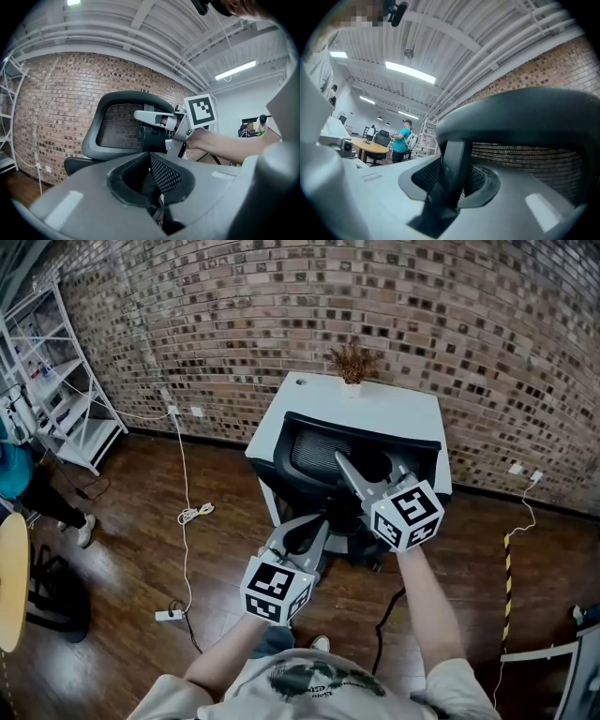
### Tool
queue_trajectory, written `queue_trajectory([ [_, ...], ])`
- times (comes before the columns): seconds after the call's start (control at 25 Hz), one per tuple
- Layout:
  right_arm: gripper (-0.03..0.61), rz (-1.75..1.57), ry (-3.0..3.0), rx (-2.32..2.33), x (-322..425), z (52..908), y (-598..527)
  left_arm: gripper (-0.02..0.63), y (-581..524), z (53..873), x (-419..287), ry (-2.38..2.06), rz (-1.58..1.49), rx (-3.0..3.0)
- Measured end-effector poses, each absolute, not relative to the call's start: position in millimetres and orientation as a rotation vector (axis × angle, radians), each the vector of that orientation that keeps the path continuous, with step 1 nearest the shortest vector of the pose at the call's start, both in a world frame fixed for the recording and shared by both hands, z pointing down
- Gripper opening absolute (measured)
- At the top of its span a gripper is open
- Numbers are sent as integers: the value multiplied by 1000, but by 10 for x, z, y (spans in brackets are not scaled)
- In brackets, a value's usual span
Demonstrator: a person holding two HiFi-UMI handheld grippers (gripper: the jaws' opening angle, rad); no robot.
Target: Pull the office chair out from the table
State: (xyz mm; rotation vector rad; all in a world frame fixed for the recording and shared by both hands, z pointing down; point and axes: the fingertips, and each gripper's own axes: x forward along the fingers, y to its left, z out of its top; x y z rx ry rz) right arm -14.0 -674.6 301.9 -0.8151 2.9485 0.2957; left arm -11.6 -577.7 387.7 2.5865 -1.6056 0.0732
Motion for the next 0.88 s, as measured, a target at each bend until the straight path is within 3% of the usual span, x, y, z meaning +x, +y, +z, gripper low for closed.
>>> queue_trajectory([
  [0.88, 115, 292, 2931, -887, -467, 3051, -6143, 15, -5020, 3737, -484, -1508, 10, 2662],
])
